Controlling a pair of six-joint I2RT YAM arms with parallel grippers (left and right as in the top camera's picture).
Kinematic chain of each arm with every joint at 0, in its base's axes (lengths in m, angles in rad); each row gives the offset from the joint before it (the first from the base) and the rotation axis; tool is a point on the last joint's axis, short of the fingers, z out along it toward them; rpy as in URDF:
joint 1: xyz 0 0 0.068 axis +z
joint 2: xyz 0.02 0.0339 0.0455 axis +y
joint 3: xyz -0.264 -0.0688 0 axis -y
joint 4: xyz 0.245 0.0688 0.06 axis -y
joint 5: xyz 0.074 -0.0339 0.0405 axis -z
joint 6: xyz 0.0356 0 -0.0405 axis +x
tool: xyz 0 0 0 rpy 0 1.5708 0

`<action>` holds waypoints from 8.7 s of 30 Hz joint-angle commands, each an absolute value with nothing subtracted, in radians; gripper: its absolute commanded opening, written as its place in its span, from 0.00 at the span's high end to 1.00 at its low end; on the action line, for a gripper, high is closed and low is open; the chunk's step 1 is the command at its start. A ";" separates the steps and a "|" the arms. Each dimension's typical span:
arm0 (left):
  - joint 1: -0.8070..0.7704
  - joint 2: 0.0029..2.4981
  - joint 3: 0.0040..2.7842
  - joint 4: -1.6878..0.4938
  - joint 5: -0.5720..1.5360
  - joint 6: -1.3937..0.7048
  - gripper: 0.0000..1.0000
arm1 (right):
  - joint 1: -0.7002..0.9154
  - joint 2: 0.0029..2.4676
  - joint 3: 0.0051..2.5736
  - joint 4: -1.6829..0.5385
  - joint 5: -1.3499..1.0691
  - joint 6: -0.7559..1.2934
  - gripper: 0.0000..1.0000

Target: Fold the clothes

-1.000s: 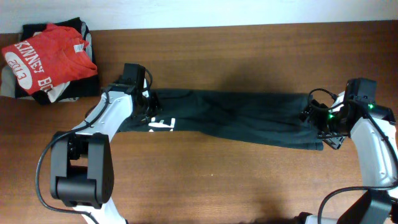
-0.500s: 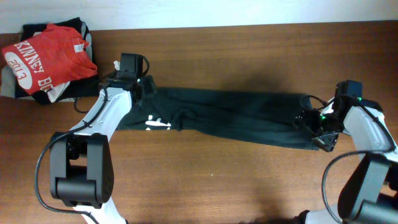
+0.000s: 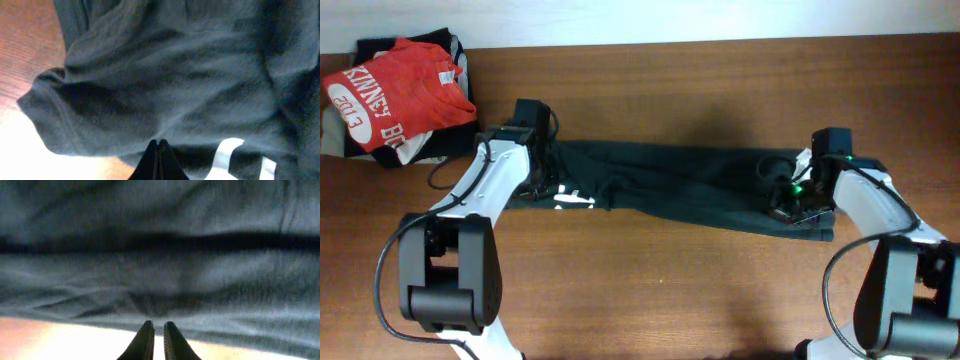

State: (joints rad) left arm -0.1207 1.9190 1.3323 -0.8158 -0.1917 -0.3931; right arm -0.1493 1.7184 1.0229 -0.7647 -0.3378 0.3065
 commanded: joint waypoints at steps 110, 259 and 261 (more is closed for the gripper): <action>0.070 2.037 1.301 -1.027 -0.160 -0.419 0.99 | -0.081 1.929 1.078 -0.813 -0.093 0.427 0.96; 0.451 1.784 1.373 -1.126 -0.048 -0.369 0.94 | -0.183 1.964 1.208 -0.683 -0.405 -0.005 0.01; 0.451 1.784 1.373 -1.127 -0.048 -0.369 0.94 | -0.169 1.987 1.208 -0.680 -0.414 -0.004 0.00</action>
